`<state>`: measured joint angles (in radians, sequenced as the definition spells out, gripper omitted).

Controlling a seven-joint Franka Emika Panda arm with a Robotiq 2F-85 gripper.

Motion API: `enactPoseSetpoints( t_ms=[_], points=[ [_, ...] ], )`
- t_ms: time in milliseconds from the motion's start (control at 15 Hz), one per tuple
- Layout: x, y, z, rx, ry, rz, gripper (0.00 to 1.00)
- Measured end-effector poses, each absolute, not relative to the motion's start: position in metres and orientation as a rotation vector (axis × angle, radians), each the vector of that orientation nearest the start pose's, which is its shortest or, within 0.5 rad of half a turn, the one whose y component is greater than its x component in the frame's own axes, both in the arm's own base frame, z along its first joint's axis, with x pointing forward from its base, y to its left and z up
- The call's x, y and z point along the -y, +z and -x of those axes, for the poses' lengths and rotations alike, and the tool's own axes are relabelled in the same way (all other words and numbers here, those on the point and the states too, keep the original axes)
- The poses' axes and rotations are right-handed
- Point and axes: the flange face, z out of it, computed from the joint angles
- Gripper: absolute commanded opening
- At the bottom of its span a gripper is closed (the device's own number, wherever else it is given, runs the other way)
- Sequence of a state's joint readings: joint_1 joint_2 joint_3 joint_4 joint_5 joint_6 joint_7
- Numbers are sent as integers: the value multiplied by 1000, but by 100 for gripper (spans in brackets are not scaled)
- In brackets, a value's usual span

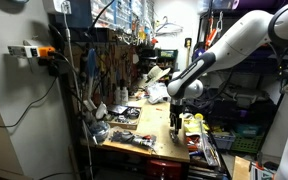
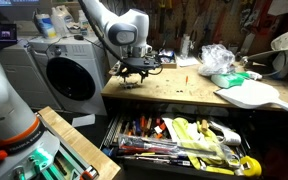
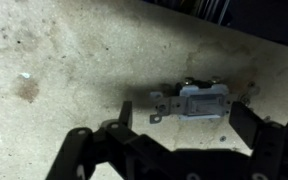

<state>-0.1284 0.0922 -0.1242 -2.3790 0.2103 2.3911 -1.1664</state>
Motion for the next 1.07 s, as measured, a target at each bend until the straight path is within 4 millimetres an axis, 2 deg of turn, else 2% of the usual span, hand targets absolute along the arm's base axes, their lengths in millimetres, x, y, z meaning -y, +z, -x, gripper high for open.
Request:
enactPoseSetpoints(
  t_ms=[333, 667, 867, 933, 1000, 1067],
  points=[
    [122, 270, -482, 1103, -16, 2778, 98],
    [120, 267, -485, 1108, -11, 2773, 92],
    [118, 267, -486, 1112, -12, 2771, 75],
    [118, 267, -486, 1113, -12, 2770, 73],
    [118, 267, -486, 1114, -12, 2770, 62],
    [117, 267, -486, 1116, -12, 2769, 56]
  ],
)
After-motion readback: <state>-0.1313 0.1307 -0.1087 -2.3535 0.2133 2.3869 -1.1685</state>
